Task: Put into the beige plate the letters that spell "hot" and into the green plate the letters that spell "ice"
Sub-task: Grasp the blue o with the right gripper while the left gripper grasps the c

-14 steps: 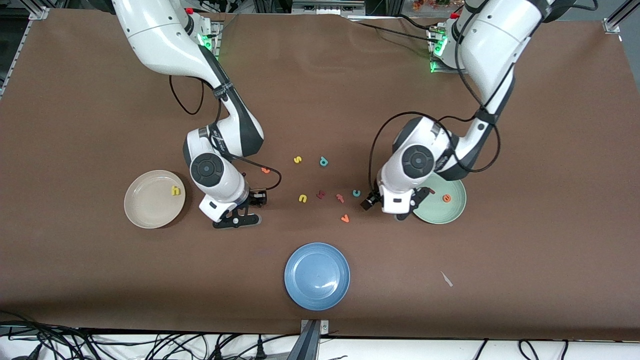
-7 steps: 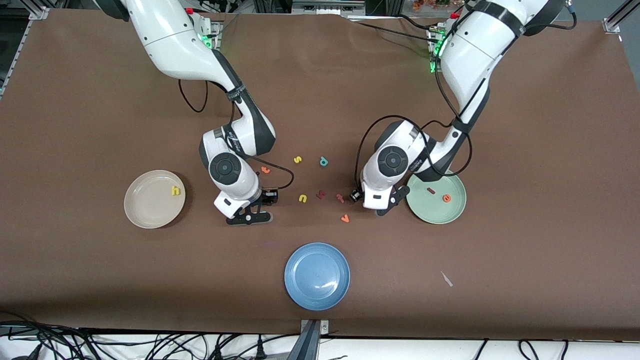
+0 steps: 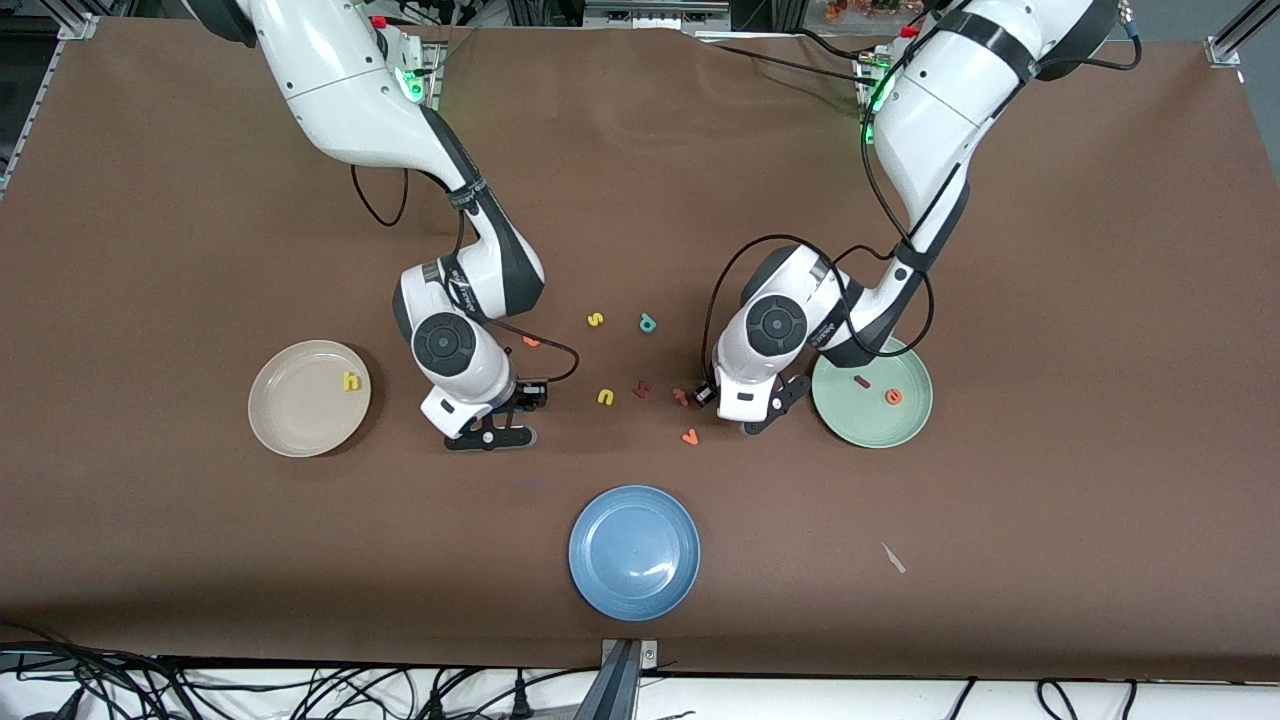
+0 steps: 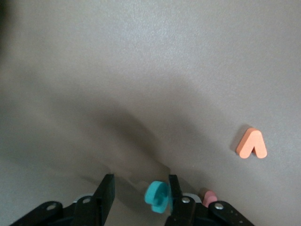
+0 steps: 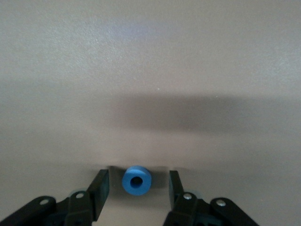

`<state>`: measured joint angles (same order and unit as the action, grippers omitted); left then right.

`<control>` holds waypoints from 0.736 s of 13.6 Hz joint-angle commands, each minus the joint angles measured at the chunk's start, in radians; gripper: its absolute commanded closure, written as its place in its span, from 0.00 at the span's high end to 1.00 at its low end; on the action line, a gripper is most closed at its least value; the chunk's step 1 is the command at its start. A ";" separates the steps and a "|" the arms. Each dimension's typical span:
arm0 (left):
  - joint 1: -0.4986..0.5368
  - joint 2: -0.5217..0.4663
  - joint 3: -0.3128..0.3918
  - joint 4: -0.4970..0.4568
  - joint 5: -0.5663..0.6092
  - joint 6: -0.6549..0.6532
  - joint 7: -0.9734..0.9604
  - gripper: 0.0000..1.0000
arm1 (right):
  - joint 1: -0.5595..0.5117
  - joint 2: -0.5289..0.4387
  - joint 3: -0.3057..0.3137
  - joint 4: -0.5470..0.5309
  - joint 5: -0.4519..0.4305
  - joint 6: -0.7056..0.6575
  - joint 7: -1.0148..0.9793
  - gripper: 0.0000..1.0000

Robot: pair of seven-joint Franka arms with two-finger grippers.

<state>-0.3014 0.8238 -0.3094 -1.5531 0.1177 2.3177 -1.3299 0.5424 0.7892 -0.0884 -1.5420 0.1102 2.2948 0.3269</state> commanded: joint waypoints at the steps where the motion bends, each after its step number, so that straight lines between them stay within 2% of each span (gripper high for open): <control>1: -0.001 0.020 0.004 0.054 0.020 -0.003 -0.008 0.53 | 0.002 -0.002 0.001 -0.024 0.020 0.011 0.006 0.59; 6: -0.010 0.026 0.006 0.060 0.022 -0.003 -0.009 0.53 | 0.002 -0.004 0.001 -0.026 0.020 0.009 0.006 0.57; 10: -0.015 0.038 0.006 0.057 0.031 -0.003 -0.009 0.53 | 0.004 -0.001 0.001 -0.026 0.020 0.011 0.006 0.49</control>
<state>-0.3051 0.8426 -0.3056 -1.5164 0.1178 2.3187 -1.3300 0.5424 0.7916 -0.0893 -1.5543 0.1112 2.2956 0.3277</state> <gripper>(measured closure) 0.467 0.467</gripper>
